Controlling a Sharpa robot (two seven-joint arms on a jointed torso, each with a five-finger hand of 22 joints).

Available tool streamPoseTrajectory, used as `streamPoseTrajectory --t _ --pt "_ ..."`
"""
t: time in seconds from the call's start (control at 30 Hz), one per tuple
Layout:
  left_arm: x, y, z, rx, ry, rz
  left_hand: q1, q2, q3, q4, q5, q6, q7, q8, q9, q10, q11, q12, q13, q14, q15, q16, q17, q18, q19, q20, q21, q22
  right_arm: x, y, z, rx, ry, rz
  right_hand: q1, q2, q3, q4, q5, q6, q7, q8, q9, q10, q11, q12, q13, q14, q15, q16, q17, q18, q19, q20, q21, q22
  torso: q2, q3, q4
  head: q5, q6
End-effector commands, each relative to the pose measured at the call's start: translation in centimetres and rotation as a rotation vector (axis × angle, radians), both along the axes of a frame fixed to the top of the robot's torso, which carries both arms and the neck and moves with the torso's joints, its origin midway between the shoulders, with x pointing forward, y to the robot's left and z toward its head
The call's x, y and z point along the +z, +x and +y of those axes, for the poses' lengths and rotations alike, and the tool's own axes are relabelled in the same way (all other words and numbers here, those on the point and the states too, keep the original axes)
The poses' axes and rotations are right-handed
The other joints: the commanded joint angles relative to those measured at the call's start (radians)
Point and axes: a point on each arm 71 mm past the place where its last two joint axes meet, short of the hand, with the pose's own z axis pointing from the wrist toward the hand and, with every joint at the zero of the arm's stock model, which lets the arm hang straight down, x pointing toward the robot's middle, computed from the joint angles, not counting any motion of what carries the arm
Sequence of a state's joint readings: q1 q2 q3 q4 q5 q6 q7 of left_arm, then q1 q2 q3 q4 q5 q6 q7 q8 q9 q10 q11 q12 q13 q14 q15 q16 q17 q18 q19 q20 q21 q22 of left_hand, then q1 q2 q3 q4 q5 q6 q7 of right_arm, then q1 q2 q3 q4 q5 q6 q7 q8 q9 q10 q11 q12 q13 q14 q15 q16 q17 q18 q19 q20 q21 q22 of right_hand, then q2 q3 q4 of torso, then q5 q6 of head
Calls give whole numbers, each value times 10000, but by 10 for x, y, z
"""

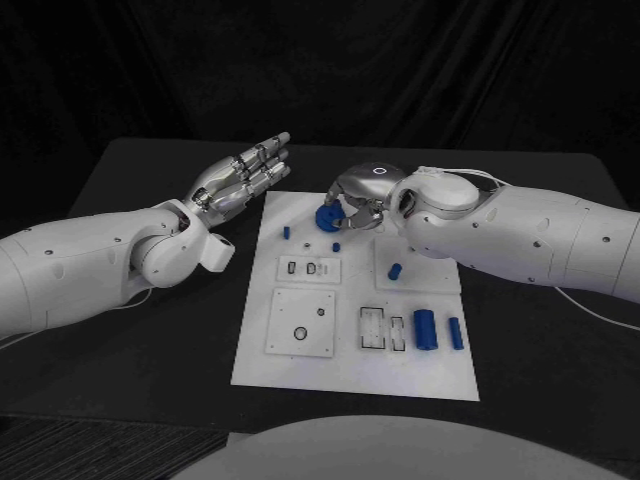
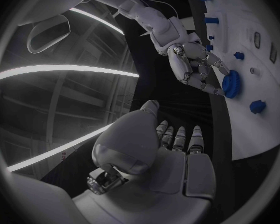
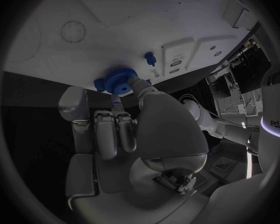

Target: Assemble the parts on the task board

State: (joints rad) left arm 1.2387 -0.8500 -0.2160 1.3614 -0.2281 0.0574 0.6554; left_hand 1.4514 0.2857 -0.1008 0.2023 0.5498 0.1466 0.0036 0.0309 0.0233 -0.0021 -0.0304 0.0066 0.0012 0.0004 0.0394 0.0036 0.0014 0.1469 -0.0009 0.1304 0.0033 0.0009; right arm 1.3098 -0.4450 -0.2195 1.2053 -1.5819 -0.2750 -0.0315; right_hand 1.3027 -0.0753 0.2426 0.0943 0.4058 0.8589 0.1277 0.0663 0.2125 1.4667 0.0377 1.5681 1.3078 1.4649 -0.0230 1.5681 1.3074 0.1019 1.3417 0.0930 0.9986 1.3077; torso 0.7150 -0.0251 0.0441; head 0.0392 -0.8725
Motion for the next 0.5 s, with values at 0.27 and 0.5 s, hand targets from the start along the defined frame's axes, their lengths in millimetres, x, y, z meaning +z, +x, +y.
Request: streamPoseTrajectory --t 0.27,0.5 --pt "0 0 -2 -133 -121 -40 86 -12 41 1 35 -28 43 -24 5 21 81 -66 -12 -4 90 -36 -14 102 9 47 -33 -9 -2 1 -4 -171 -178 83 13 -22 -126 27 -171 -5915 -554 -363 -1757 1041 -365 27 2630 1059 -198 27 2634 129 -375 -185 -688 1135 1 3 7 12 -2" --pt "0 0 -1 -127 -116 -36 86 -12 41 1 35 -28 43 -24 5 21 81 -66 -12 -4 90 -36 -14 102 9 47 -33 -9 -2 2 -9 -257 -148 33 -80 152 -99 130 -78 -5317 -548 -242 -1693 1041 -400 27 2630 1059 -246 27 2634 136 -430 -249 -799 1116 2 1 17 11 -2"
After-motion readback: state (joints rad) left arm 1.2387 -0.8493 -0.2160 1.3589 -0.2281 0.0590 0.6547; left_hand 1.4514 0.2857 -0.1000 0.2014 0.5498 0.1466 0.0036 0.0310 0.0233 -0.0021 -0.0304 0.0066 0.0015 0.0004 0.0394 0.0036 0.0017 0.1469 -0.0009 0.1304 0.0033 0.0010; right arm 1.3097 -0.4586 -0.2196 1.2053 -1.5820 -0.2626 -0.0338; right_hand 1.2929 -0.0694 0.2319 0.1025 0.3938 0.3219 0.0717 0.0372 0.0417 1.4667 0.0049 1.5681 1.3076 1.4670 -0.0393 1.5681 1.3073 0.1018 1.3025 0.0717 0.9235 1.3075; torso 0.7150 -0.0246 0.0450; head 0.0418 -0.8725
